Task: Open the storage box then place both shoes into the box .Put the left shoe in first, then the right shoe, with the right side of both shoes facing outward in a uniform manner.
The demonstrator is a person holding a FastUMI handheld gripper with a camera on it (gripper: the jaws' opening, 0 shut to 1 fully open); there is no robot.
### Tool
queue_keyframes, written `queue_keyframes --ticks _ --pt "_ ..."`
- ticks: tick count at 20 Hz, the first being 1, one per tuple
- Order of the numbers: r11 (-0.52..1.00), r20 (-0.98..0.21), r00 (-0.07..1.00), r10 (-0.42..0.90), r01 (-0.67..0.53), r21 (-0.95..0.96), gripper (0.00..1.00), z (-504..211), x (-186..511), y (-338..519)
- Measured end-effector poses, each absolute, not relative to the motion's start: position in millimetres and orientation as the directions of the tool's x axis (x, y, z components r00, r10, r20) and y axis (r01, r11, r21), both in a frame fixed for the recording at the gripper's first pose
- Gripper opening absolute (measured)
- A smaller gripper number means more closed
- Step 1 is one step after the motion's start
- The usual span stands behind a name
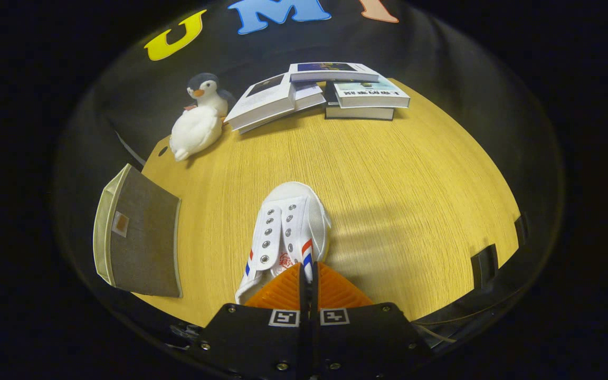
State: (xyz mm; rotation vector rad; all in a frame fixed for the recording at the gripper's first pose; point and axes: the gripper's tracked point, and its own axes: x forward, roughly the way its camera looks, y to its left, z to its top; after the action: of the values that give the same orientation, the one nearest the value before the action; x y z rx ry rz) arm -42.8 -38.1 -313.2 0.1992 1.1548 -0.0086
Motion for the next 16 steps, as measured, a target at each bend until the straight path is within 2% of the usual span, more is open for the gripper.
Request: queue_keyframes --ticks 10,16 --pt "0.957 -0.843 0.505 0.188 0.098 0.272 0.0 -247 -24 19" --pt "0.903 -0.772 0.556 0.308 0.085 0.422 0.0 -206 -13 72"
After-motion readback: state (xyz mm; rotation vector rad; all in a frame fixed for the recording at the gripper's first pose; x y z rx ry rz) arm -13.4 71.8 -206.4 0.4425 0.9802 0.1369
